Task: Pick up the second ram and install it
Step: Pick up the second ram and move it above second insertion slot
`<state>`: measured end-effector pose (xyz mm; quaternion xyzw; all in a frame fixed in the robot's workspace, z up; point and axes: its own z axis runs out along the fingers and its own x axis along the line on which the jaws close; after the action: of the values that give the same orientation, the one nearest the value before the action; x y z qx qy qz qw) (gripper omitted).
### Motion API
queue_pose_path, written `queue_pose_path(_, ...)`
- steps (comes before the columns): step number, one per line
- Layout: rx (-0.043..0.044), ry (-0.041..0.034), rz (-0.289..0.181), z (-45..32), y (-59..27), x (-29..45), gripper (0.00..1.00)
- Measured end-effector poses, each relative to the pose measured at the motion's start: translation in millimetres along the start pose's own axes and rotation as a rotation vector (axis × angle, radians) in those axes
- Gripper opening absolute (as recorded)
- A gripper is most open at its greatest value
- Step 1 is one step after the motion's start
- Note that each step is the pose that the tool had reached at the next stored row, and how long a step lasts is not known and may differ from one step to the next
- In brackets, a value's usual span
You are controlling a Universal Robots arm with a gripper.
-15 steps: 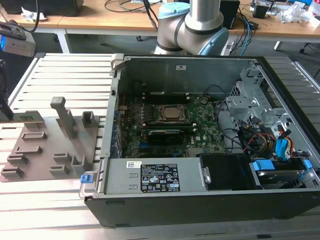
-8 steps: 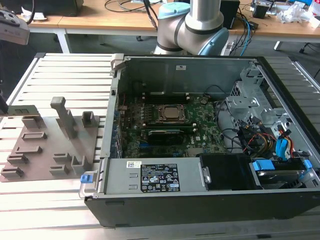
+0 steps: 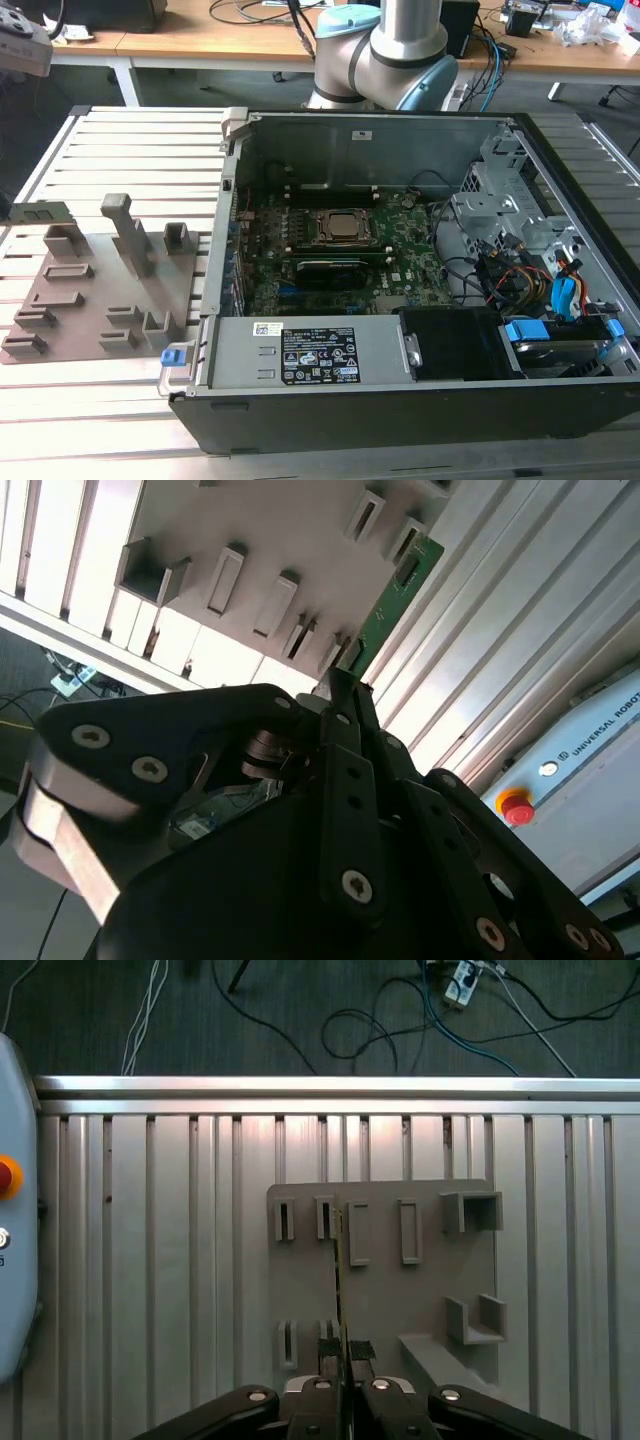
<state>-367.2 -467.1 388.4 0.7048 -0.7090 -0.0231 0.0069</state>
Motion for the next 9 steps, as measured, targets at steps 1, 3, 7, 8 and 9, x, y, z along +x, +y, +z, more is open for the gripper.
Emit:
queue_pose_path(1, 0.0001, -0.0001, 0.000, -0.2, -5.4, 0.0, 0.14)
queue_pose_path(3, 0.0002, -0.0002, 0.000, -0.5, -16.3, 0.0, 0.14)
queue_pose_path(7, 0.0002, -0.0001, 0.000, -1.4, -36.0, -0.2, 0.14)
queue_pose_path(8, 0.0001, -0.0001, 0.000, -1.7, -41.5, -0.3, 0.14)
queue_pose_path(9, 0.0002, -0.0001, 0.000, -1.8, -46.8, -0.3, 0.14)
